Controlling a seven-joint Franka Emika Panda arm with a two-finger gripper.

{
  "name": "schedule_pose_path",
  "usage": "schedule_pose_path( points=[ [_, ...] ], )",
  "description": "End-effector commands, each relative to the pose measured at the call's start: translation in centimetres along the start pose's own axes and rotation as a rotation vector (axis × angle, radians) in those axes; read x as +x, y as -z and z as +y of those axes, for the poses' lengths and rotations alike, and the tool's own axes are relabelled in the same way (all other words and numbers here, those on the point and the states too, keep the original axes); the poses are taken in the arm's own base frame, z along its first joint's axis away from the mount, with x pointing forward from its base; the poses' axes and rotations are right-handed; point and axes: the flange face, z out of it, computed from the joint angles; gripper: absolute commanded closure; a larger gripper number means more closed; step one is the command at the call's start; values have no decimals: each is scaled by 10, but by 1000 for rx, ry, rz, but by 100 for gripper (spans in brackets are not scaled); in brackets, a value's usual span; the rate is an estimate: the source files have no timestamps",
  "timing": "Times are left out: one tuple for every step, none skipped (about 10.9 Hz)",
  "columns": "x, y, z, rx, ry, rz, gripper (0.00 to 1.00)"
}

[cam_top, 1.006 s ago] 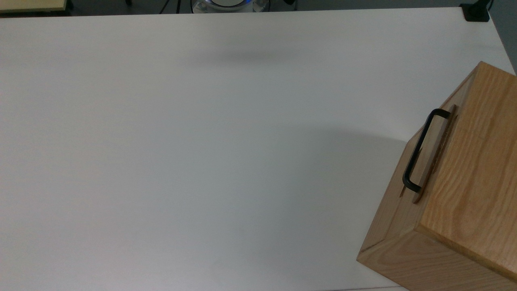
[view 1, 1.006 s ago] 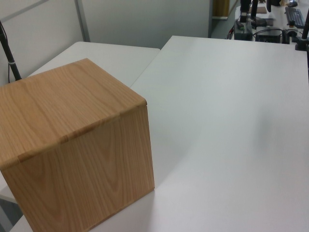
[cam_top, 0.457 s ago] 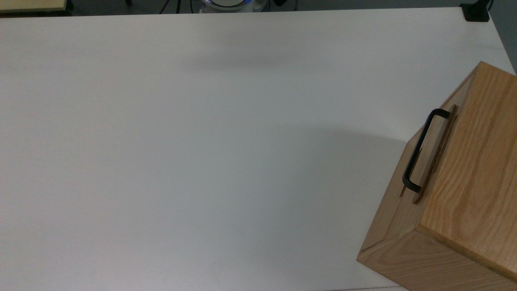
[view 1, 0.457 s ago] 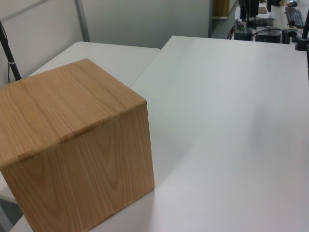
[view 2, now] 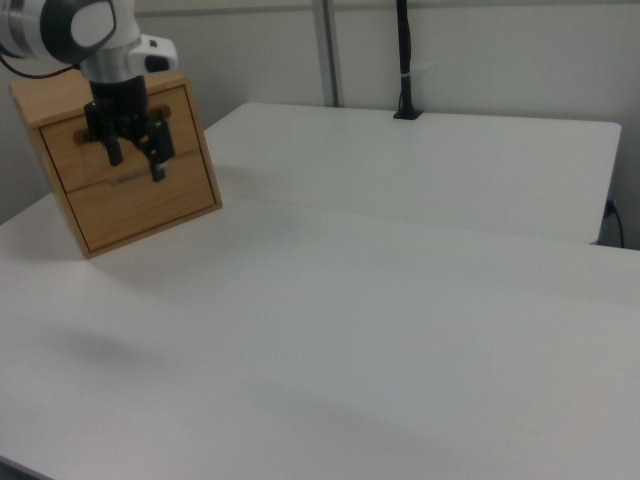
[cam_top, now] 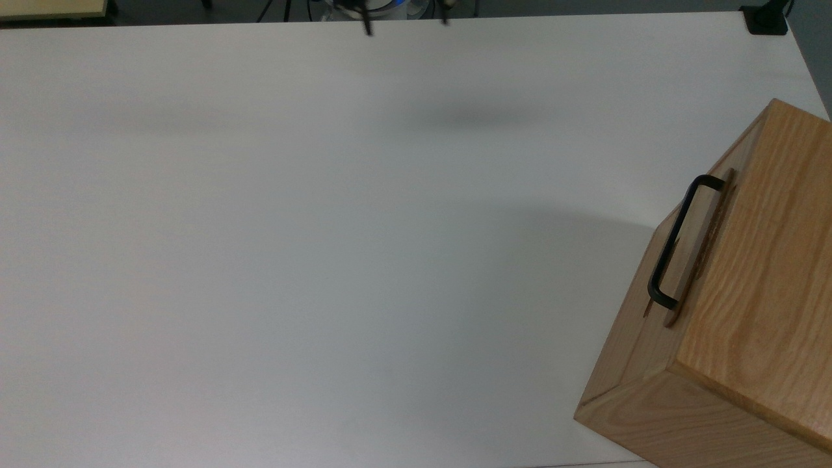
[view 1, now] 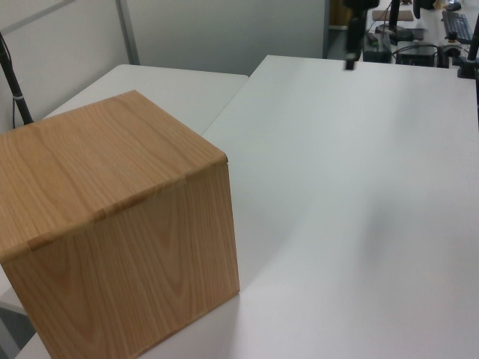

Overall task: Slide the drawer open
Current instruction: 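Move the gripper toward the black drawer handle and lower onto it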

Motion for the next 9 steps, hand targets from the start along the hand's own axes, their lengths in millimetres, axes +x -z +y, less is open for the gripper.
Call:
schedule_pose_path(
  points=[
    [47,-50,-80,103,-399,106,3],
    [62,-65,-103,162,-443,150,1],
    [75,-79,-117,231,-476,190,1],
    [89,-88,-124,320,-545,228,1],
    [106,-92,-129,396,-608,279,2],
    [113,-102,-147,441,-644,293,3],
    [120,-103,-166,496,-648,329,6],
    [122,-105,-176,529,-642,357,16],
    [122,-106,-185,551,-632,369,36]
  ],
)
